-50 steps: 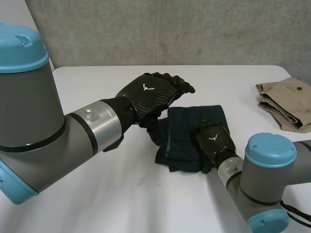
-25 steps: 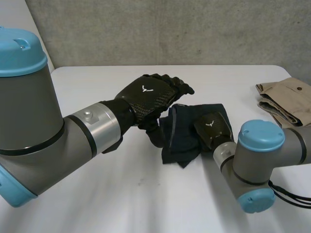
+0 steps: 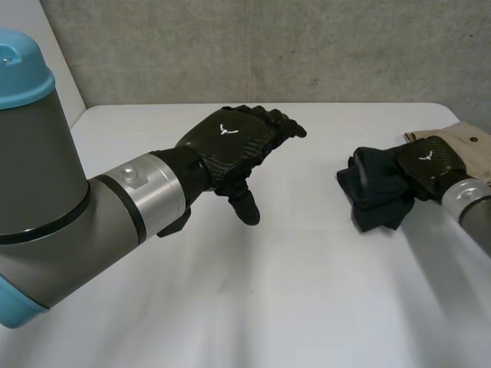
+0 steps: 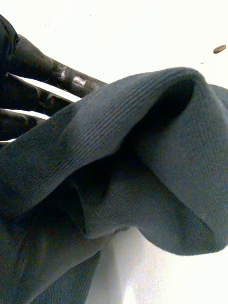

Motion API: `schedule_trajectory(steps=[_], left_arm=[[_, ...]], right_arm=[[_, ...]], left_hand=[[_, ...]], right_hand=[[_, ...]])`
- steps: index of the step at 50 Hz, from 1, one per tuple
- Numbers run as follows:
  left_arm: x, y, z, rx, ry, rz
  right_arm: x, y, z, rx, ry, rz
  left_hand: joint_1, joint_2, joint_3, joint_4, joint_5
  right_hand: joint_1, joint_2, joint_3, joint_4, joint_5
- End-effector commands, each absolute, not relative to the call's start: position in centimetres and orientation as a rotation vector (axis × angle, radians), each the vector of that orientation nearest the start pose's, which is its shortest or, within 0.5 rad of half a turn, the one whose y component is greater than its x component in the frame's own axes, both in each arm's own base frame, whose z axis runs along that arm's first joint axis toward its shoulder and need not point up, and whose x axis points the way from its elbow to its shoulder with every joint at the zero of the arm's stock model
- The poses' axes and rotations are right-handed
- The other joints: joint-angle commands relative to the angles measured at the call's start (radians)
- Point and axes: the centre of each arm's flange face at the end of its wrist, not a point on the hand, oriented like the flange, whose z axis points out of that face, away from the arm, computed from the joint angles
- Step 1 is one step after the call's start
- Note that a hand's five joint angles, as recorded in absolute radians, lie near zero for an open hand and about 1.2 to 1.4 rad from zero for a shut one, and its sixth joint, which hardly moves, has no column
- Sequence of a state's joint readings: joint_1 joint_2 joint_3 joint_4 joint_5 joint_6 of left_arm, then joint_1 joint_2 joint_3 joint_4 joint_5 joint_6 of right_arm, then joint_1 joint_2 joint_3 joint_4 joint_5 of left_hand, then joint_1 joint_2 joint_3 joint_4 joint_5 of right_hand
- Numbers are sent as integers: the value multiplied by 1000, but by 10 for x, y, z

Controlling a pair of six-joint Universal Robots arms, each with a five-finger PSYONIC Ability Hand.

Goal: Fold the laundry.

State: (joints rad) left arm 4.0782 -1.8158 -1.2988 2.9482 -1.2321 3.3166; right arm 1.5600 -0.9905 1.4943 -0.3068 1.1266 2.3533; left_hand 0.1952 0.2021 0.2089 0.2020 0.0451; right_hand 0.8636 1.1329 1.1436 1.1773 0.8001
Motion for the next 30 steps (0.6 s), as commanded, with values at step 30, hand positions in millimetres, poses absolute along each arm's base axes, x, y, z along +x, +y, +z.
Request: schedule_trajectory(steps=[30], left_arm=[[-335, -177, 312, -990, -1719, 1602]], right_arm=[[74, -540, 284, -896, 1613, -2586]], left_hand=[[12, 6, -1, 6, -12]], right_hand=[[533, 263, 253, 219, 422]])
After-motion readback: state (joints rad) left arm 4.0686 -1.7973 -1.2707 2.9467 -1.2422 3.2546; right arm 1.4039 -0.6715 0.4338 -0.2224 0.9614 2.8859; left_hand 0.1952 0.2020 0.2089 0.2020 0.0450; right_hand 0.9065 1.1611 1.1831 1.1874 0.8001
